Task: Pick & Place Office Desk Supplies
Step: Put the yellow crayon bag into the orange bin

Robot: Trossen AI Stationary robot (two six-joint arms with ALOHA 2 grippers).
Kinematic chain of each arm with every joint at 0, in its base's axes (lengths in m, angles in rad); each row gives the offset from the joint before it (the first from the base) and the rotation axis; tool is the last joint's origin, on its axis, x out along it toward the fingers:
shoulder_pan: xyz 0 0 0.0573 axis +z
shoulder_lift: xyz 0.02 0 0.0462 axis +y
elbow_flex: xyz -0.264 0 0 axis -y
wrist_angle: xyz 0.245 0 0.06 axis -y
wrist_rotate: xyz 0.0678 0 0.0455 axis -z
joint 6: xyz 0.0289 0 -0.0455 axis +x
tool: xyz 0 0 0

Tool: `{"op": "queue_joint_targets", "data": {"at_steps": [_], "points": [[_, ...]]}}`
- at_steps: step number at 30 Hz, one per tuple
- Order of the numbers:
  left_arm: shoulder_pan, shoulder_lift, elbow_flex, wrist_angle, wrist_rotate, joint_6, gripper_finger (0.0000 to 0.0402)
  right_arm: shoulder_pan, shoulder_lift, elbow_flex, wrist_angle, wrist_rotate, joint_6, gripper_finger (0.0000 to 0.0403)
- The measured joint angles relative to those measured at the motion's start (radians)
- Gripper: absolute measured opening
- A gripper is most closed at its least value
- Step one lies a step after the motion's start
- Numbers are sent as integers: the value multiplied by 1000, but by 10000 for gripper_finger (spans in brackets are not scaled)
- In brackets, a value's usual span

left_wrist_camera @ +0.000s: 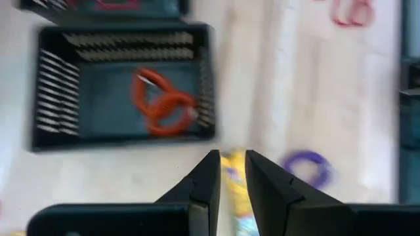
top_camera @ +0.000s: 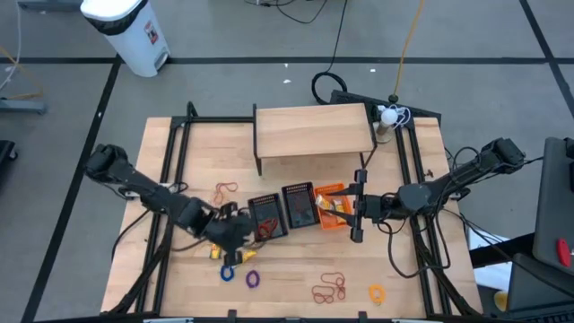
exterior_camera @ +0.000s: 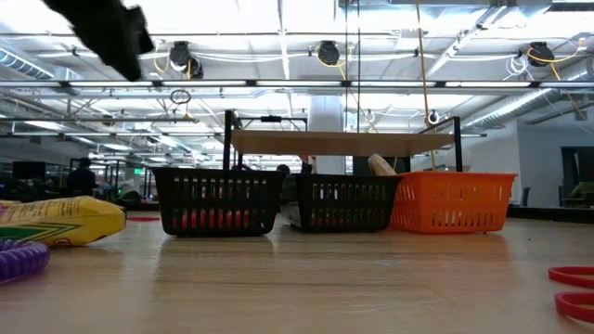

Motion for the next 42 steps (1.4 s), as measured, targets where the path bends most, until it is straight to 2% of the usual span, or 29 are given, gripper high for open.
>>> {"op": "queue_joint_targets", "data": {"at_steps": [5,8,17,25,30,33,42], "points": [[-95,0,0,1,3,-133,74,0,0,0,5,0,30,171],[-136,4,0,2,-18,-153,74,0,0,0,17,0,47,171],[-162,76,-1,26,-6,-198,82,0,0,0,4,0,94,171],[-161,179,-1,32,5,-351,150,2,0,0,-29,0,129,171],[-150,242,-1,30,104,-478,202,3,0,0,-43,-3,162,171],[-143,274,-1,31,147,-504,227,3,0,0,-53,-3,176,171],[-106,326,3,34,150,-527,265,3,0,0,-84,-3,202,171]]}}
